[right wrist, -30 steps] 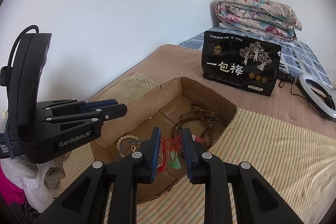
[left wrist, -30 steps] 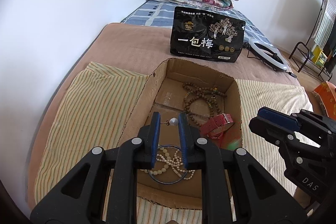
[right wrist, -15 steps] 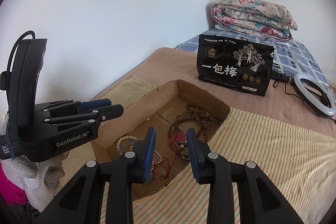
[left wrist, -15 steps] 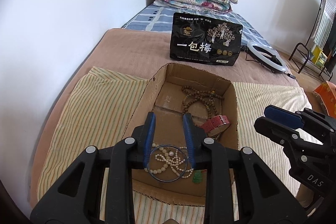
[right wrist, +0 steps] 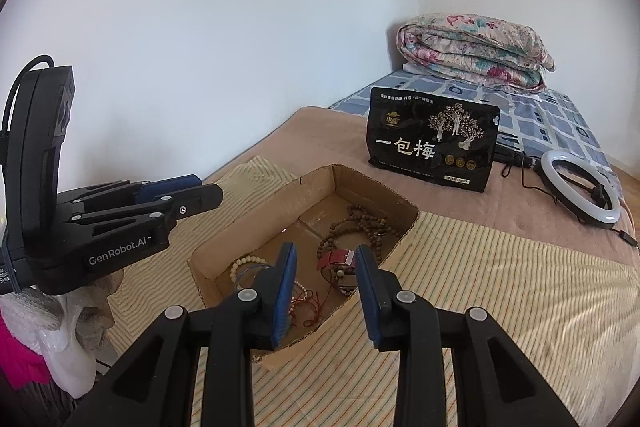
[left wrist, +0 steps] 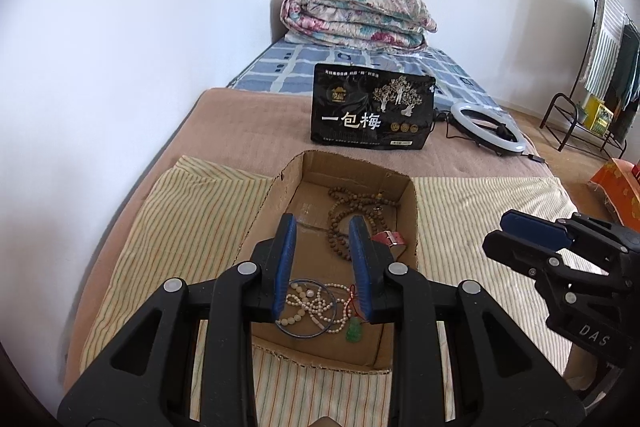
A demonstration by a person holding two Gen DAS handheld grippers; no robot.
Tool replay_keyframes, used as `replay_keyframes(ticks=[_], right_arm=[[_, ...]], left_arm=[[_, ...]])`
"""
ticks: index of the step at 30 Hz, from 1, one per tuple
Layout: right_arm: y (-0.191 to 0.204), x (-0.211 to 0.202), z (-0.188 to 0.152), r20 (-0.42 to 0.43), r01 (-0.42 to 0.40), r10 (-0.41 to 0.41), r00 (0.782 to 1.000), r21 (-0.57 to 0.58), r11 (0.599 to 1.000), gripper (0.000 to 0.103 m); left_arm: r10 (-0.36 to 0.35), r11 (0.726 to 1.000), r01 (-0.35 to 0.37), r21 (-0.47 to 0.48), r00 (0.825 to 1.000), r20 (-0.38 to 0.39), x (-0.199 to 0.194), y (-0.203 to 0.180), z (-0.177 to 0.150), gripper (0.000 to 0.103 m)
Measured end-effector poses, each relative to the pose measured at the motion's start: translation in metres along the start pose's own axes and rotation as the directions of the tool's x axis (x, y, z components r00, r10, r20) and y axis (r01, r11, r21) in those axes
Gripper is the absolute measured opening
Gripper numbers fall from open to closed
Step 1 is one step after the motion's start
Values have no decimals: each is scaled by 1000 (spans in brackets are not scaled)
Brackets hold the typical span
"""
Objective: Organize jewelry
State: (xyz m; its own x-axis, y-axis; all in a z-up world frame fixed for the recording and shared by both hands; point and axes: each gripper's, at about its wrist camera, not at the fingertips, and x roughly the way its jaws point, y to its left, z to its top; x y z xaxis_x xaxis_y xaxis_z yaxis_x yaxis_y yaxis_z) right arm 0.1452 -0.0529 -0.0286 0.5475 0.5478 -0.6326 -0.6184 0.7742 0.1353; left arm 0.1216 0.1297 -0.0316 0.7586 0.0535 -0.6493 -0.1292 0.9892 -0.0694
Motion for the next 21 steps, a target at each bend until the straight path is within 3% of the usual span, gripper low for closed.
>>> replay_keyframes(ticks=[7, 9, 10, 13, 16, 21], right_arm=[[-2, -28, -10, 20, 22, -22, 1000, -3, 1000, 31], [-2, -37, -13, 27, 34, -34, 999, -7, 999, 35], [-3, -42, -15, 31, 41, -41, 999, -8, 999, 36], [-5, -55, -22, 40, 55, -55, 998, -1, 998, 38], [-9, -68, -29, 58, 86, -87, 995, 14, 996, 52], [-15, -84, -40, 82, 149, -150, 985, 22, 989, 72]], left_arm=[[-5, 1000, 4, 25, 999, 37, -32, -14, -11, 27], [-3, 999, 0, 50, 999, 52, -41, -22, -16, 36], [-2, 998, -2, 61, 998, 62, -47, -25, -19, 46], [-14, 997, 8, 74, 997, 79, -59, -33, -26, 50], [-17, 996, 9, 88, 996, 91, -71, -42, -33, 64], [-24, 995, 12, 96, 992, 120, -86, -52, -42, 77]])
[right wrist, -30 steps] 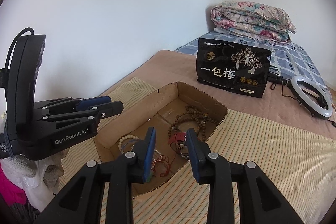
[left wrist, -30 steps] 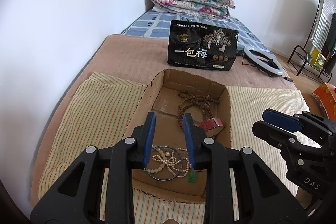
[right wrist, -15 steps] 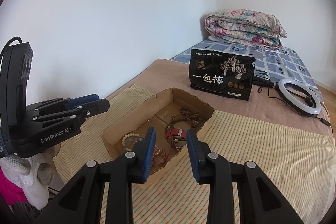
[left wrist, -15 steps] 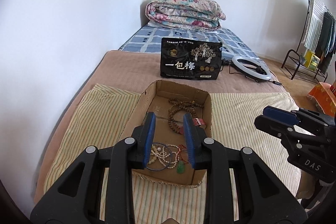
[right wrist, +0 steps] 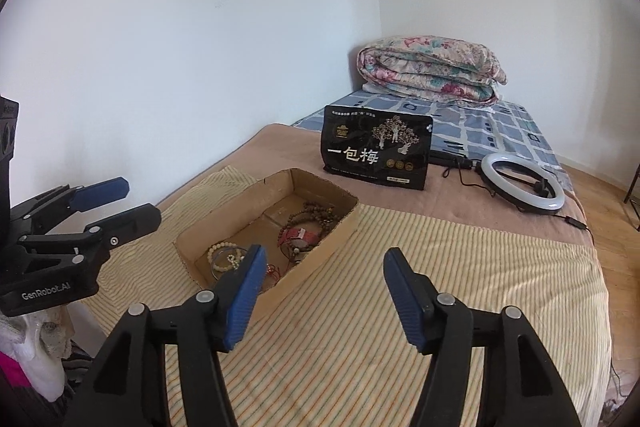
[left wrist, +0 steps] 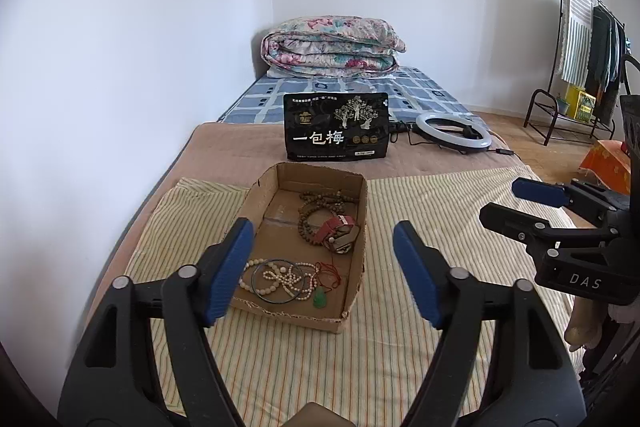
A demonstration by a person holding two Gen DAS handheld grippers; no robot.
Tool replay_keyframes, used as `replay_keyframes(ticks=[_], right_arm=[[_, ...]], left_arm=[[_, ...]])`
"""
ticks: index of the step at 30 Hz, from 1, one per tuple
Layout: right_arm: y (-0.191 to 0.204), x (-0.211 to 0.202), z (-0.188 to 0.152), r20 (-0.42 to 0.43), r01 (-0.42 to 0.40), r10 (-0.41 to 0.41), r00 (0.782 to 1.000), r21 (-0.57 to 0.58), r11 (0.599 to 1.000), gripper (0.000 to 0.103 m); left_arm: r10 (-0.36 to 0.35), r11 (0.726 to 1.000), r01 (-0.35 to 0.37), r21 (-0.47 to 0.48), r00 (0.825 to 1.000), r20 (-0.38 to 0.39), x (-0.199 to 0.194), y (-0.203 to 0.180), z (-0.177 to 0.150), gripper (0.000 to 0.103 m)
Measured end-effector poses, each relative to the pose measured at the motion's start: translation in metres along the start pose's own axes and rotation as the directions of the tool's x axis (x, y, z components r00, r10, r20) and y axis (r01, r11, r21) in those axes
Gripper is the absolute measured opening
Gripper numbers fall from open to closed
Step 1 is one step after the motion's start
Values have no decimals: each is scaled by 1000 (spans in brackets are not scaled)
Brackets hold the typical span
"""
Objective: Organize jewelry
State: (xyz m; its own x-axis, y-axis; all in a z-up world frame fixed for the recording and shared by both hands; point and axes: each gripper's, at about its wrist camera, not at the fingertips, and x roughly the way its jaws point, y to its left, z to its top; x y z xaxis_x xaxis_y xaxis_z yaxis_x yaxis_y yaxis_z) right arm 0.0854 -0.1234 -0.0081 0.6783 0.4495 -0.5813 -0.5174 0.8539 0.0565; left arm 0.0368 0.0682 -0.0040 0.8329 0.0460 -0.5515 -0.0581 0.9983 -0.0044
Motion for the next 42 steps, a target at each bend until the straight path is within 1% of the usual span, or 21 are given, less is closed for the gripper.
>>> replay_keyframes(ticks=[1, 3, 4, 7, 8, 9, 11, 17, 28, 42], right_arm=[[-2, -2, -2, 3, 4, -4, 1000, 6, 1000, 74], [-6, -6, -4, 9, 18, -18, 1000, 12, 1000, 81], [-7, -7, -6, 13, 29, -29, 999, 11, 1000, 83], [-10, -10, -10, 20, 50, -50, 999, 10, 999, 91], [-10, -10, -11, 20, 56, -56, 998, 9, 998, 94], [-11, -10, -12, 20, 61, -62, 998, 10, 998, 99], [-10, -10, -14, 22, 68, -68, 997, 4, 998, 102], [-8, -11, -15, 29, 111, -111, 993, -8, 994, 103], [-8, -17, -16, 40, 139, -138, 990, -11, 990, 103], [-6, -17, -16, 41, 138, -137, 990, -13, 990, 103]], left_arm=[[-4, 1000, 4, 1, 1000, 1, -2, -1, -2, 78], [-7, 1000, 7, 1, 1000, 0, -5, -3, -4, 79], [-11, 1000, 11, 0, 1000, -3, -6, -5, -5, 81], [-15, 1000, 15, -1, 1000, 3, -11, -8, -8, 95], [-10, 1000, 10, -3, 1000, 13, -14, -8, -9, 98], [-6, 1000, 6, -4, 1000, 19, -15, -9, -10, 98], [3, 1000, -3, 2, 1000, 21, -16, -10, -12, 98], [27, 999, -27, 24, 1000, 3, -14, -14, -16, 99], [31, 999, -31, 20, 1000, -4, -13, -14, -17, 101], [33, 999, -33, 19, 999, 0, -14, -15, -17, 101]])
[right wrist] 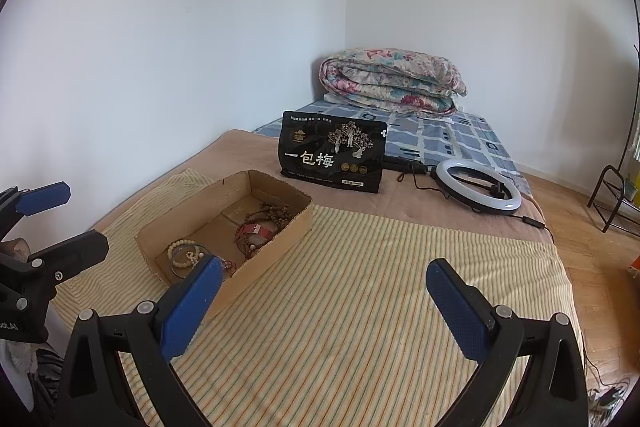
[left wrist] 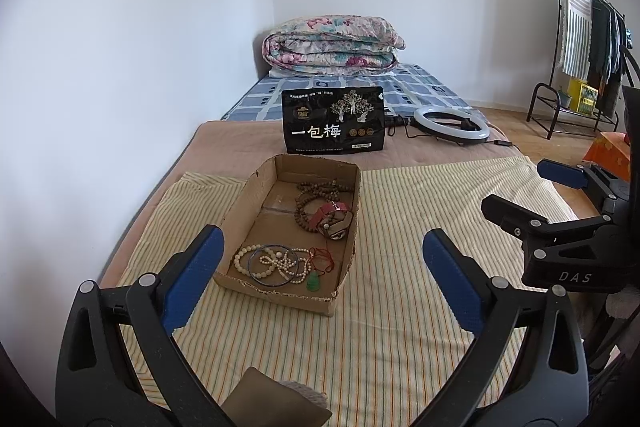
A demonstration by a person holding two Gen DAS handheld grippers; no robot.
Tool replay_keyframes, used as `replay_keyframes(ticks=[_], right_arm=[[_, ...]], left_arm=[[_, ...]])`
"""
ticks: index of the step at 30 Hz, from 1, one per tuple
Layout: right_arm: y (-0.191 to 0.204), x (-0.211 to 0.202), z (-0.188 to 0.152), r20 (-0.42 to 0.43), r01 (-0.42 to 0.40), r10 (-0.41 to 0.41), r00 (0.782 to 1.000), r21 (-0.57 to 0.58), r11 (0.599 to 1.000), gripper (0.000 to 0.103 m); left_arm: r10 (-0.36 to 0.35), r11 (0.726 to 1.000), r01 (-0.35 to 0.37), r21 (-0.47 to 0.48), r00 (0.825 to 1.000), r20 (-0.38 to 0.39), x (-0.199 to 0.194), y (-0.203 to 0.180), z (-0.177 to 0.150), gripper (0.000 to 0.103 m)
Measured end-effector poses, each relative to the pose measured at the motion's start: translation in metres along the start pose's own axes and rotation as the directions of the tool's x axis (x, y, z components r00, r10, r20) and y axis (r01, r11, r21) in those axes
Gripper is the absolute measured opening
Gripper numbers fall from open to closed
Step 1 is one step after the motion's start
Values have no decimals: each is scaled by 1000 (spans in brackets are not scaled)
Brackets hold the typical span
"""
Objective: Organize jewelry
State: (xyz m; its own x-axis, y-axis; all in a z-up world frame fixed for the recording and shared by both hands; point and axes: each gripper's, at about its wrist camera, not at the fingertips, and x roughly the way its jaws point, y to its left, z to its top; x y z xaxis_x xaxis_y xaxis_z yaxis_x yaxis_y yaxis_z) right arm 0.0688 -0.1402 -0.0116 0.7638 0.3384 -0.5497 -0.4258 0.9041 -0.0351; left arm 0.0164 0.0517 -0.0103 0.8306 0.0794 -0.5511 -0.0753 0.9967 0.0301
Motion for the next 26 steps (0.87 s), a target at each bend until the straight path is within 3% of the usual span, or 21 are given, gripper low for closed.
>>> replay_keyframes(ticks=[26], right_arm=[[5, 6, -2, -14, -7, 7, 1000, -11, 1000, 103]], left_arm=[[15, 1000, -15, 1, 1000, -3, 2, 1, 2, 101]])
